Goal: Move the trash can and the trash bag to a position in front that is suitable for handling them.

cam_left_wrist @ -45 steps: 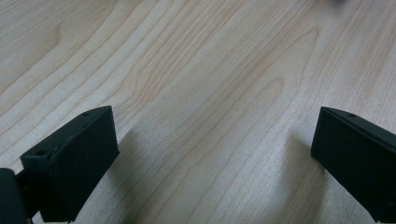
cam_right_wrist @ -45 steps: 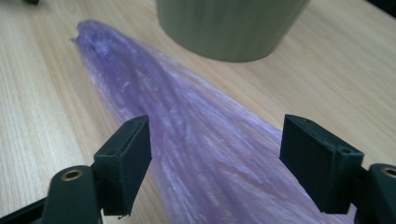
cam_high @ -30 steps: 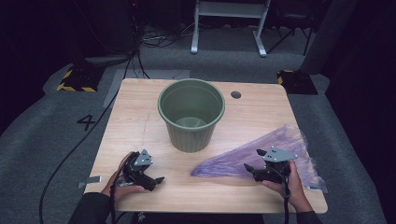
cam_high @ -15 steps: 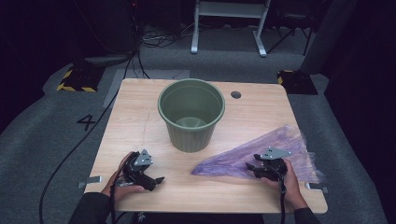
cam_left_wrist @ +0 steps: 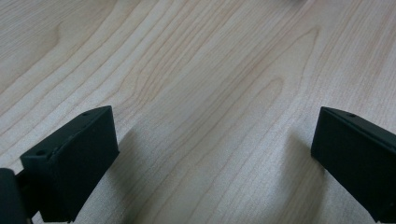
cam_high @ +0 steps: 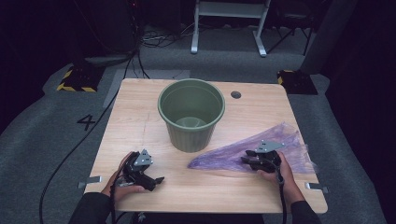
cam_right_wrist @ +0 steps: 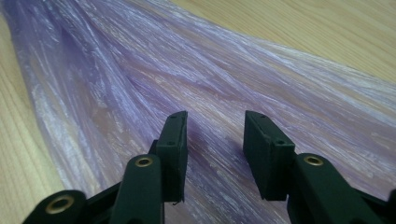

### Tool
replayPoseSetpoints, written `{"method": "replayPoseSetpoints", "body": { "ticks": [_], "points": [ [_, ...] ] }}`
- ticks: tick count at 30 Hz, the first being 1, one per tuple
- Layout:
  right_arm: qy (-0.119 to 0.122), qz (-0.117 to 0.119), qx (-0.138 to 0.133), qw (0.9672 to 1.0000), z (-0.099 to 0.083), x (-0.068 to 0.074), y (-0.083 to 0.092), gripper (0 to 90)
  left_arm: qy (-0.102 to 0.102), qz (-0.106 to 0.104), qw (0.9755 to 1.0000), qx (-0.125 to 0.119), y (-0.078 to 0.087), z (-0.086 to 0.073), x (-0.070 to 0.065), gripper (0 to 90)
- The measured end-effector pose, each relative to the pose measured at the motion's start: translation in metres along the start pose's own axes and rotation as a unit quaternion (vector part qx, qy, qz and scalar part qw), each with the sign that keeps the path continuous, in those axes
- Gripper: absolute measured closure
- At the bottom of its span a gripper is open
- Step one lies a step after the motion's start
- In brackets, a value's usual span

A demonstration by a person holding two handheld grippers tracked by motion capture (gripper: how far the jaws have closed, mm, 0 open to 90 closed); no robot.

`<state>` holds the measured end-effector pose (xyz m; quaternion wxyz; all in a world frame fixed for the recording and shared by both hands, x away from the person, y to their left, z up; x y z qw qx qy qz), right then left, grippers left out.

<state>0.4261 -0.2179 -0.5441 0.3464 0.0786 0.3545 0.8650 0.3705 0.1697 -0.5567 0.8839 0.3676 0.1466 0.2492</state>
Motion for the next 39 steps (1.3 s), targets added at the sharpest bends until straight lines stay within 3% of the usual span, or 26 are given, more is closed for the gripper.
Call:
{"method": "replayPoseSetpoints", "body": {
  "ticks": [5,9,17,20,23,25,28,30,34,39],
  "points": [
    [0.019,0.017,-0.001,0.9997,0.01,0.001,-0.011,62.7,-0.001,0.0,1.0,0.0,0.0,0.0,0.0,0.3],
    [0.036,0.036,0.0,0.9987,0.019,0.01,-0.019,62.9,-0.001,0.0,1.0,0.0,0.0,0.0,0.0,0.3],
    [0.069,0.043,-0.002,0.9967,0.034,0.028,-0.029,58.2,-0.001,0.0,1.0,0.0,0.0,0.0,0.0,0.3],
    [0.066,0.036,-0.019,0.997,0.037,0.029,-0.022,53.1,0.0,0.0,1.0,0.001,0.0,0.0,0.0,0.3],
    [0.047,0.007,-0.04,0.9981,0.041,0.024,-0.007,40.8,-0.001,0.0,1.0,0.0,0.0,0.0,0.0,0.3],
    [0.03,-0.012,-0.051,0.9982,0.042,0.02,0.005,37.4,0.0,0.0,1.0,0.0,0.0,0.0,0.0,0.3],
    [0.009,-0.049,-0.069,0.9964,0.042,0.016,0.023,36.5,-0.001,0.0,1.0,0.0,0.0,0.0,0.0,0.2],
    [-0.014,-0.058,-0.084,0.9946,0.042,0.015,0.033,33.9,-0.001,0.0,1.0,0.0,0.0,0.0,0.0,0.2],
    [-0.028,-0.05,-0.085,0.9947,0.038,0.028,0.04,26.7,-0.001,0.0,1.0,0.0,0.0,0.0,0.0,0.2],
    [-0.005,-0.03,-0.08,0.9963,0.045,0.056,0.029,20.8,-0.002,0.0,1.0,0.002,-0.001,0.001,-0.001,0.0]
  ]
}}
Point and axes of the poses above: each handheld gripper's, and its own axes: y roughly backward along the jaws, z roughly out of its top, x roughly to its left, the point moved 7 cm from there along -y, roughly forward along the jaws, and after that the axes turned 5 degrees about -z, right-handed, at the moved point
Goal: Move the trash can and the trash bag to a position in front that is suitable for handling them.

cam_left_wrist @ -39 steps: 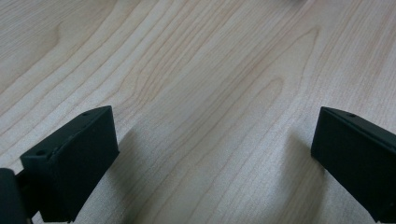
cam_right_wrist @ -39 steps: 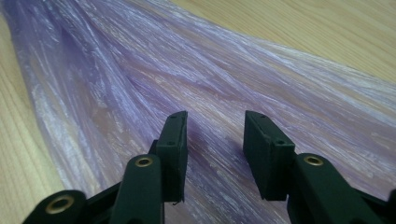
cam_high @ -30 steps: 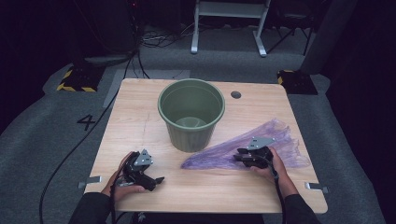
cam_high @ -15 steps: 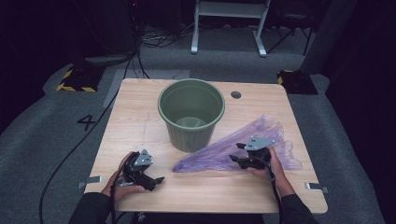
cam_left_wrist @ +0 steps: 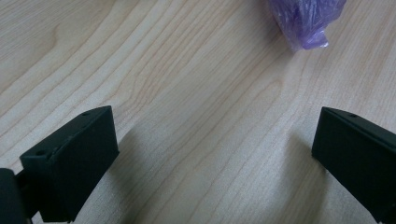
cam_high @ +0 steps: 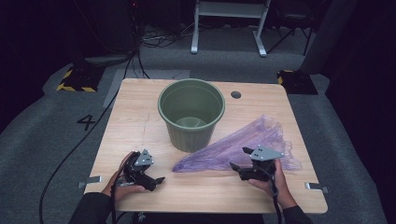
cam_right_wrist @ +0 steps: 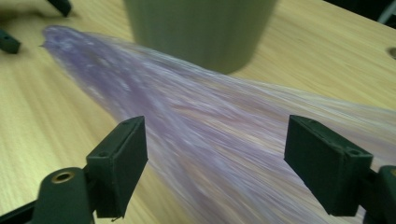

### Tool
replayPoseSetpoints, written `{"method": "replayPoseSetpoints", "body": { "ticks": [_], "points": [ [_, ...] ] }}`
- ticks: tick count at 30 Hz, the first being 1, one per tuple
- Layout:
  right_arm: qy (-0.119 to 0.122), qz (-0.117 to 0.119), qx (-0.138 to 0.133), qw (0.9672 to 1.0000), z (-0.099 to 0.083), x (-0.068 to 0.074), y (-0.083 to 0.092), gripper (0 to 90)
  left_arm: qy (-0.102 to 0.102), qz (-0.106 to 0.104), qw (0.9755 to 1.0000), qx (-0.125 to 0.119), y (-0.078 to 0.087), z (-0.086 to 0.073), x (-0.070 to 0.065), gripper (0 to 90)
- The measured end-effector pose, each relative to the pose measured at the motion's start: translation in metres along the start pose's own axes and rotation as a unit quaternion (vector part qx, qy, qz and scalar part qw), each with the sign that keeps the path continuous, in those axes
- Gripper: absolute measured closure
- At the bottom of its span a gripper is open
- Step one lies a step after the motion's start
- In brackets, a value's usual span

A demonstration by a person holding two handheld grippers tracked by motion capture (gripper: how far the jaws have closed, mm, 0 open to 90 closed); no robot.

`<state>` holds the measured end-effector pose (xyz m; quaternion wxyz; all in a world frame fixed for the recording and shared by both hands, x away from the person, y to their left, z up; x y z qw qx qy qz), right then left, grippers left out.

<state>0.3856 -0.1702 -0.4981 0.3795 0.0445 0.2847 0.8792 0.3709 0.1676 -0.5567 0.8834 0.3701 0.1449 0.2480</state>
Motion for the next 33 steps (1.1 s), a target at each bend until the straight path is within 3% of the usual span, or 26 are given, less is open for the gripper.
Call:
{"method": "replayPoseSetpoints", "body": {
  "ticks": [3,8,13,15,19,22,28,33],
  "points": [
    [0.008,0.008,0.015,0.9998,0.0,0.012,-0.017,18.7,-0.001,-0.002,1.0,-0.002,-0.001,0.001,-0.001,0.0],
    [0.0,0.013,0.042,0.999,-0.008,0.012,-0.042,19.8,-0.002,-0.003,1.0,-0.001,-0.001,0.001,-0.001,0.0],
    [-0.025,0.037,0.048,0.9978,-0.016,-0.004,-0.05,28.4,-0.001,-0.004,1.0,0.0,-0.002,0.002,-0.002,0.0],
    [-0.019,0.026,0.056,0.9979,-0.021,-0.012,-0.052,30.3,-0.003,-0.005,1.0,-0.001,-0.003,0.002,-0.002,0.0],
    [-0.028,0.016,0.064,0.9975,-0.028,-0.028,-0.054,38.0,-0.004,-0.005,1.0,-0.001,-0.003,0.003,-0.002,0.0],
    [-0.018,0.015,0.064,0.9977,-0.03,-0.036,-0.054,45.2,-0.006,-0.006,1.0,0.0,-0.004,0.004,-0.002,0.0],
    [-0.033,0.022,0.059,0.9975,-0.033,-0.052,-0.053,64.1,-0.008,-0.008,0.9999,-0.001,-0.008,0.009,-0.004,0.0],
    [-0.038,0.013,0.058,0.9975,-0.036,-0.068,-0.052,75.7,-0.012,-0.013,0.9998,0.001,-0.01,0.01,-0.003,0.1]
  ]
}}
Point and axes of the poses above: each handheld gripper's, and its own axes: y roughly backward along the jaws, z roughly out of its top, x roughly to its left, the point moved 7 cm from there along -y, roughly forward along the jaws, and after that the axes turned 5 degrees about -z, right-handed, at the moved point
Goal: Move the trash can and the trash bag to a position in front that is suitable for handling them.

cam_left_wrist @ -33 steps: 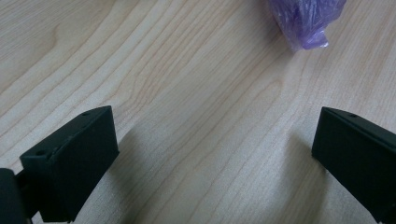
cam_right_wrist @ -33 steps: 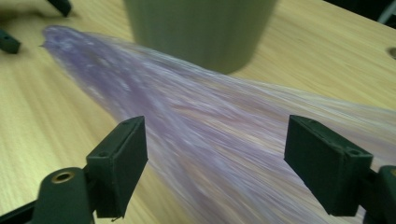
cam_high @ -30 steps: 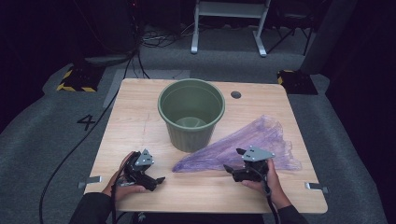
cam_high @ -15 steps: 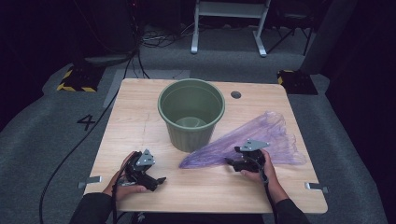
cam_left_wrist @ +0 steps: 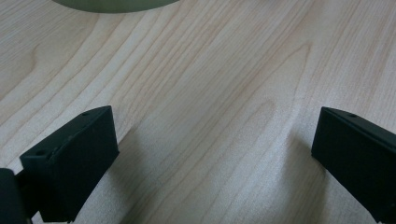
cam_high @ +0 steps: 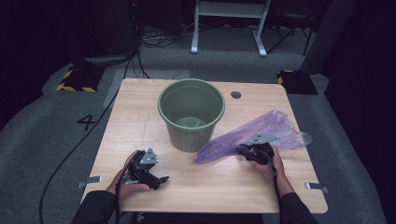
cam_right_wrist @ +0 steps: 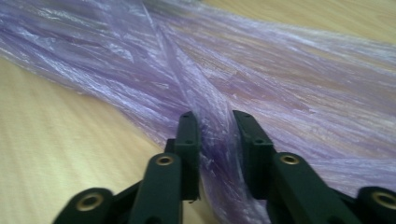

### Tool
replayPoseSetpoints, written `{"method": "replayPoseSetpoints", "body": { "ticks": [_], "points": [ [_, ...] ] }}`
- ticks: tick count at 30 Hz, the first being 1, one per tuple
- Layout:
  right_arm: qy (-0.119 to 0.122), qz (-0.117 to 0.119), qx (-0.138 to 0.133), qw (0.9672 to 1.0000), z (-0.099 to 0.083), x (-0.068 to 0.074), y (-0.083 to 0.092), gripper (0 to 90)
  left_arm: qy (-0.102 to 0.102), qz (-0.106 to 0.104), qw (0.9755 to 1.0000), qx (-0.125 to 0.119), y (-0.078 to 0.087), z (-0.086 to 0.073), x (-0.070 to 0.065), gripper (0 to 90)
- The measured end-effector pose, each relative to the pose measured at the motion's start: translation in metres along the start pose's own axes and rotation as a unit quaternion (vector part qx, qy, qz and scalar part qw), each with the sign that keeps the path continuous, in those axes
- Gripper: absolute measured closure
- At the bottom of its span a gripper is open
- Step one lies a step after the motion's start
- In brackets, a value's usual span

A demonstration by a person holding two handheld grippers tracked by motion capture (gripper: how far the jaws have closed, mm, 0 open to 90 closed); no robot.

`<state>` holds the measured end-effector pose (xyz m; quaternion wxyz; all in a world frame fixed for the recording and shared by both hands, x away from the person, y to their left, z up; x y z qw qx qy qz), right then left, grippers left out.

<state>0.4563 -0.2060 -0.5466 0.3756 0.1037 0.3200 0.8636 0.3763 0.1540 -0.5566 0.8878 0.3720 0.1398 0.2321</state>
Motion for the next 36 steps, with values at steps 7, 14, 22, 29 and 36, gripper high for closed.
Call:
{"method": "replayPoseSetpoints", "body": {
  "ticks": [7,14,22,29,36],
  "points": [
    [-0.018,-0.015,0.002,0.9997,-0.007,-0.018,0.007,84.8,-0.002,-0.002,1.0,-0.001,-0.001,0.002,0.001,0.2],
    [-0.019,-0.018,0.0,0.9997,-0.011,-0.02,0.012,85.9,-0.002,-0.001,1.0,-0.001,-0.001,0.001,0.001,0.3],
    [-0.027,-0.018,-0.004,0.9995,-0.012,-0.024,0.015,86.4,-0.004,-0.005,1.0,-0.001,0.0,0.0,0.001,0.4],
    [-0.027,-0.031,-0.009,0.9991,-0.012,-0.025,0.015,86.2,-0.004,-0.003,1.0,0.001,0.001,-0.001,0.001,0.5],
    [-0.042,-0.035,-0.025,0.9982,-0.012,-0.028,0.019,86.9,-0.004,-0.003,1.0,0.001,0.001,-0.001,0.001,0.5]
  ]
}}
Point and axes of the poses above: each handheld gripper's, and its own axes: y roughly backward along the jaws, z roughly out of its top, x roughly to its left, the point moved 7 cm from there along -y, roughly forward along the jaws, and after that the axes turned 5 degrees about -z, right-handed, at the moved point
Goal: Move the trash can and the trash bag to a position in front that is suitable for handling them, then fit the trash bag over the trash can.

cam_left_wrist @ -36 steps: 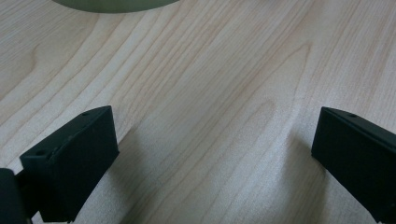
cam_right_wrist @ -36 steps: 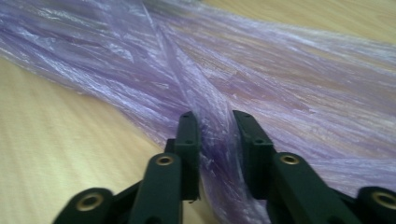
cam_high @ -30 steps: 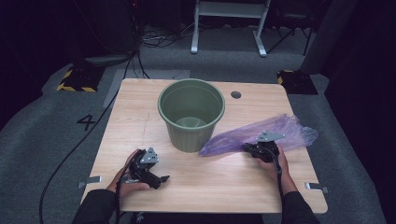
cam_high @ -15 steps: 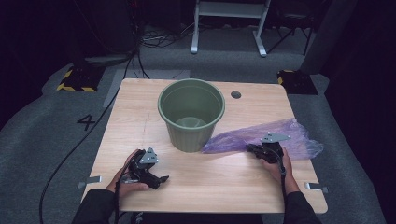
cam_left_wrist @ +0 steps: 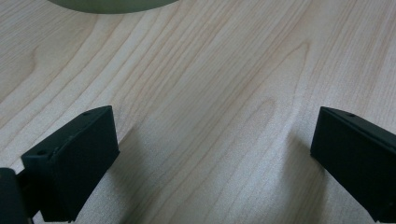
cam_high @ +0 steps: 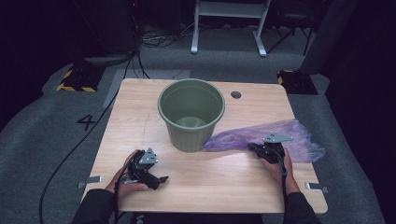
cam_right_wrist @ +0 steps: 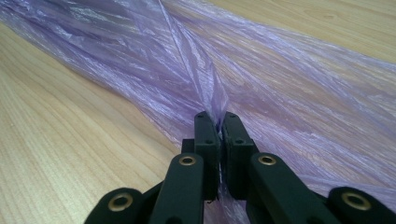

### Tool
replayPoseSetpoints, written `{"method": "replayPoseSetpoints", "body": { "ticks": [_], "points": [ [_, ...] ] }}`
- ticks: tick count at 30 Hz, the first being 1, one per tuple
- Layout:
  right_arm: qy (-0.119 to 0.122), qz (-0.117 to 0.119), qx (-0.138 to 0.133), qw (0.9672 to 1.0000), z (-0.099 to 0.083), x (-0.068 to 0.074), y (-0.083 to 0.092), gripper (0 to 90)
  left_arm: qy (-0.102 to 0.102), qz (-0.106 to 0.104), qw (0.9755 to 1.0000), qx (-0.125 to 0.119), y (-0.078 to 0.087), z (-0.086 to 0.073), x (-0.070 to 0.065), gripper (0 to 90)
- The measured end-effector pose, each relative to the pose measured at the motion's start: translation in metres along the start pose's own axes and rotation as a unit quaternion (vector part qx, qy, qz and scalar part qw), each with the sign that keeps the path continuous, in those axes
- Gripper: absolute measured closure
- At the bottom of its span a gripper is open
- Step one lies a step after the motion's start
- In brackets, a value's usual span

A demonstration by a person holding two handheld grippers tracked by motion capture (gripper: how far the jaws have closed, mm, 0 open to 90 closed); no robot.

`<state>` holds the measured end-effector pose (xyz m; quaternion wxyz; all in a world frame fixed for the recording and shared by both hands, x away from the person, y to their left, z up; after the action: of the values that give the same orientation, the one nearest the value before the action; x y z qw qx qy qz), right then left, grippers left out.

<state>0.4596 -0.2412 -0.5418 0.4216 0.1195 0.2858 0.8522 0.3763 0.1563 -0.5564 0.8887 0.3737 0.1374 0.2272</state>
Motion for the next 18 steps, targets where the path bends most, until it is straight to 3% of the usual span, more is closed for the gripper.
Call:
{"method": "replayPoseSetpoints", "body": {
  "ticks": [10,18],
  "points": [
    [-0.004,0.013,-0.046,0.9989,0.011,0.001,0.015,88.2,0.001,-0.001,1.0,-0.001,0.0,0.0,0.0,0.5],
    [-0.009,0.012,-0.089,0.9959,0.026,-0.001,0.034,88.9,0.001,-0.001,1.0,-0.001,0.0,0.0,0.0,0.5]
  ]
}}
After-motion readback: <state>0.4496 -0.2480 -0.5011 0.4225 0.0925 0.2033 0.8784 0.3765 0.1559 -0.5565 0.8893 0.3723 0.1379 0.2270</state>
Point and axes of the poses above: each handheld gripper's, and its own axes: y roughly backward along the jaws, z roughly out of its top, x roughly to its left, the point moved 7 cm from there along -y, roughly forward along the jaws, and after that the axes turned 5 degrees about -z, right-handed, at the moved point
